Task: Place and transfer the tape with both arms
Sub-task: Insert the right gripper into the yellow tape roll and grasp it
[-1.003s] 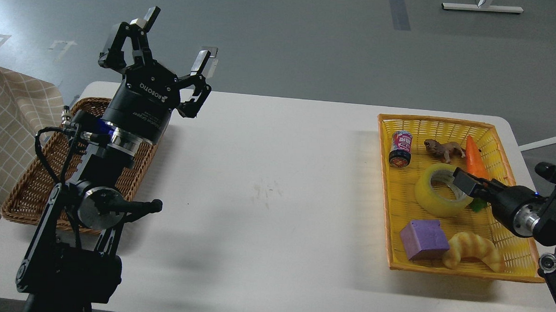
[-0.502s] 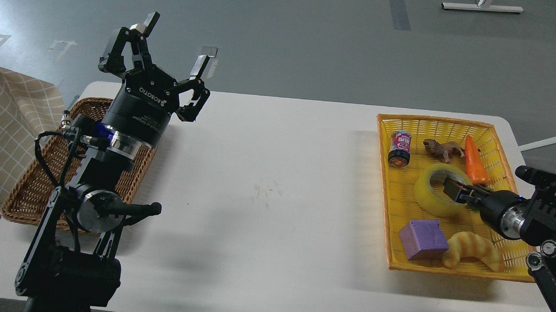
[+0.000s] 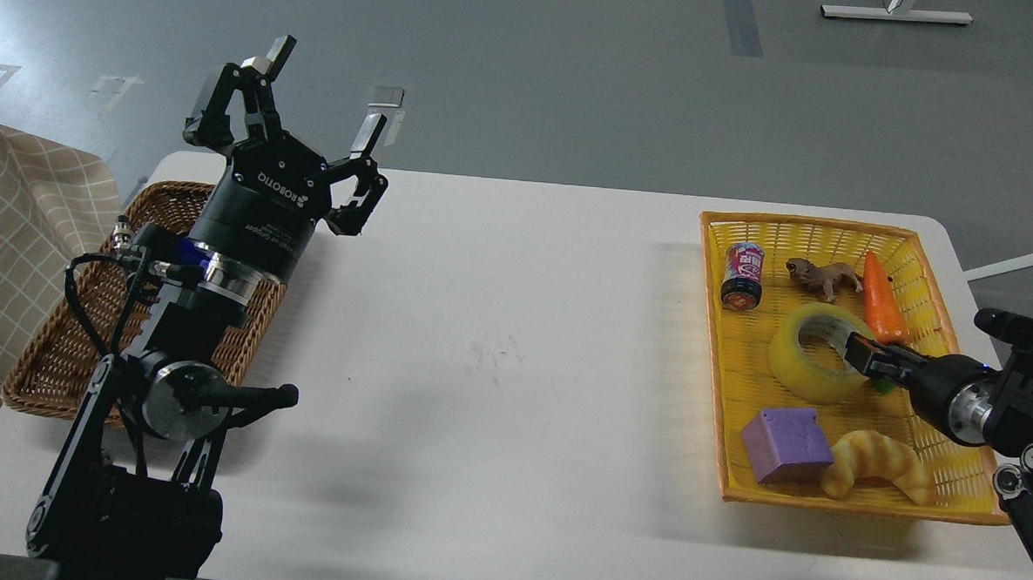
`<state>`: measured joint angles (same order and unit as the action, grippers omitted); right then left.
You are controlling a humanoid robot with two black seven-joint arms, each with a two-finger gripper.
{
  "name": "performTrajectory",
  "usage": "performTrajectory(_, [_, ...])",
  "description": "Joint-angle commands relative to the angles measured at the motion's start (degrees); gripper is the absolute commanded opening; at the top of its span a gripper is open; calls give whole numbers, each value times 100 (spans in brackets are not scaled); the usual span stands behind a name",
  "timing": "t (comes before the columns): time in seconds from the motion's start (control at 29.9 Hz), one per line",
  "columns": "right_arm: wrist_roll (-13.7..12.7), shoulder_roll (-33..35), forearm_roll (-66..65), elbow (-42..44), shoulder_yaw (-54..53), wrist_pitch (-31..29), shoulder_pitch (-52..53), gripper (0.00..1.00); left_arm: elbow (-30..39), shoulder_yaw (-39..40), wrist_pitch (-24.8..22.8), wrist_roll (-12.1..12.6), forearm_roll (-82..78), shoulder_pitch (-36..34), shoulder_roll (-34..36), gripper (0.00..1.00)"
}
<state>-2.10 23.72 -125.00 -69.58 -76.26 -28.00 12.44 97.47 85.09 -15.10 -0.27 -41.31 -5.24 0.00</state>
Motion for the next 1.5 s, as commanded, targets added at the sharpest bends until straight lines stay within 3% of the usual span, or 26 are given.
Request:
performTrajectory(0.0, [-1, -8, 0, -3, 49, 31, -14, 48, 0, 16, -2, 0, 0, 5, 0, 98])
performTrajectory(0.5, [8, -52, 0, 6, 76, 67, -76, 44, 0, 60, 16, -9, 0, 40, 0, 98])
performTrajectory(0.77, [17, -69, 0, 67, 137, 75, -76, 30, -8, 104, 24, -9, 9, 67, 0, 98])
performTrajectory(1.47, [34, 212, 231, -29, 58, 49, -84, 27, -35, 139, 7, -17, 35, 84, 0, 98])
